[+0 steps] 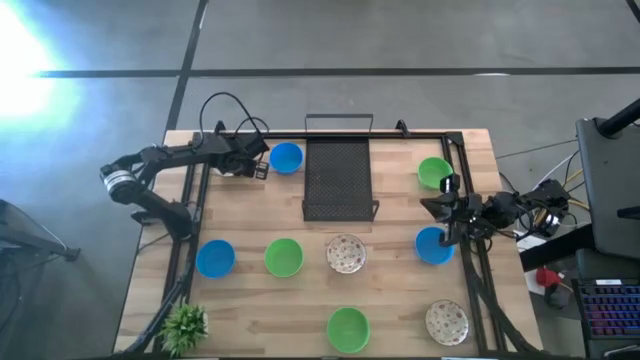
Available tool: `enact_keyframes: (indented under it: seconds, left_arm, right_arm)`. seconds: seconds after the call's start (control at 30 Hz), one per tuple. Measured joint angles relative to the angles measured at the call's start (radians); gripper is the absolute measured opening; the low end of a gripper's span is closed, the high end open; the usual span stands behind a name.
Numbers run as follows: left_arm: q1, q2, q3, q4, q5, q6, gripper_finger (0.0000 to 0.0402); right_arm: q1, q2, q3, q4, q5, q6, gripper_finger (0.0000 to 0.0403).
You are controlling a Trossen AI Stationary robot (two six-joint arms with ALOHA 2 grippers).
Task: Pick & Place Mini bowls
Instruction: Put the top white bowl on the shelf
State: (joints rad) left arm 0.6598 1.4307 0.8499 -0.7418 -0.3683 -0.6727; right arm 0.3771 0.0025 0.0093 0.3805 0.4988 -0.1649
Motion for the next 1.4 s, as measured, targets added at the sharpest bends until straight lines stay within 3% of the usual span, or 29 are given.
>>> enact_keyframes:
  seconds: [0.87, 1.0, 1.2, 1.4]
  left_arm:
    - [0.0, 0.0, -0.073, 0.103, -0.005, 0.025, 0.0125]
    - [0.0, 0.0, -0.073, 0.103, -0.014, 0.047, 0.0097]
    - [0.0, -0.001, -0.071, 0.102, -0.035, 0.1, 0.0015]
    - [0.0, -0.003, -0.071, 0.096, -0.022, 0.13, 0.0007]
  right_arm:
    - [0.0, 0.0, 0.0, -0.002, 0.0, -0.03, 0.0008]
    - [0.0, 0.0, 0.0, -0.002, 0.0, -0.03, 0.0008]
    - [0.0, 0.0, 0.0, -0.002, 0.0, -0.028, 0.0008]
    - [0.0, 0.0, 0.0, -0.001, 0.0, -0.052, 0.0008]
